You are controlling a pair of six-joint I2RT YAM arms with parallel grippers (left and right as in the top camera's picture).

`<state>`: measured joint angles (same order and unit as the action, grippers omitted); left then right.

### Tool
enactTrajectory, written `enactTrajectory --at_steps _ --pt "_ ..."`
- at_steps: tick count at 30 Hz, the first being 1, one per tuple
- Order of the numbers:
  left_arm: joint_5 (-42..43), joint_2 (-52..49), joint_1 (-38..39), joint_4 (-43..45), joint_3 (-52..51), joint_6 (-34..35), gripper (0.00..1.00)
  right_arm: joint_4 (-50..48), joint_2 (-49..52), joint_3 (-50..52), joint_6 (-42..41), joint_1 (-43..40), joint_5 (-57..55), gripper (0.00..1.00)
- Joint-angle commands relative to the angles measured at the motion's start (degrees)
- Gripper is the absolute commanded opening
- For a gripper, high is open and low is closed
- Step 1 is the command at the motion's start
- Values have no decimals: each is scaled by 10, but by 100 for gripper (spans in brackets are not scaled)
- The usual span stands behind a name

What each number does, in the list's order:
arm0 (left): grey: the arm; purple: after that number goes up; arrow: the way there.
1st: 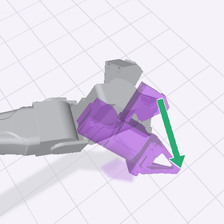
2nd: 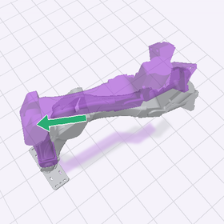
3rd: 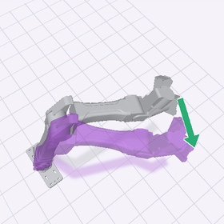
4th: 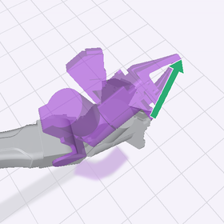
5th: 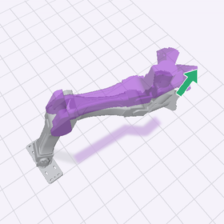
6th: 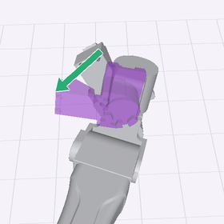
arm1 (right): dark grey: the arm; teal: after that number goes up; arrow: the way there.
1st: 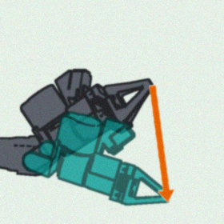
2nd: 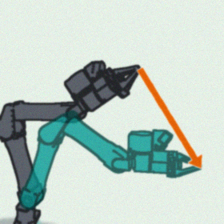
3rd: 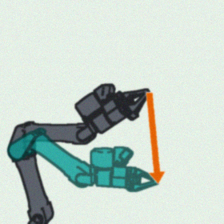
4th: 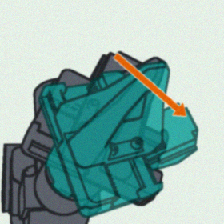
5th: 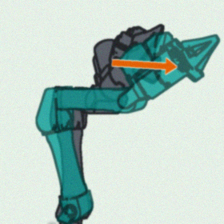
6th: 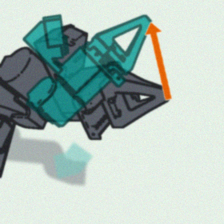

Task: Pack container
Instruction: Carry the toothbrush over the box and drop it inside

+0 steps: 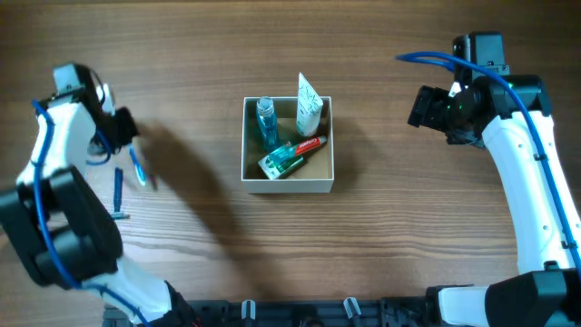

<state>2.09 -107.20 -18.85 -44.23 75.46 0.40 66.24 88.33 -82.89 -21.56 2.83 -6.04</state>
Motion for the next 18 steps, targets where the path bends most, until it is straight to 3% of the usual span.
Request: enactTrajectory --at_steps 1,4,6,10,14,18 --pt "31 133 81 -12 29 -70 4 -1 4 -2 3 2 10 93" --pt "31 202 158 -23 29 -156 4 -2 4 -2 4 2 12 93" --pt "35 254 243 -30 29 -265 4 -2 4 -2 3 2 15 93" --pt "35 290 368 -38 29 -396 4 -6 4 -2 3 2 15 93" --pt "35 282 454 -69 28 -452 4 -6 4 -2 3 2 15 93" --pt "43 253 494 -75 24 -452 4 -9 4 -2 3 2 15 93"
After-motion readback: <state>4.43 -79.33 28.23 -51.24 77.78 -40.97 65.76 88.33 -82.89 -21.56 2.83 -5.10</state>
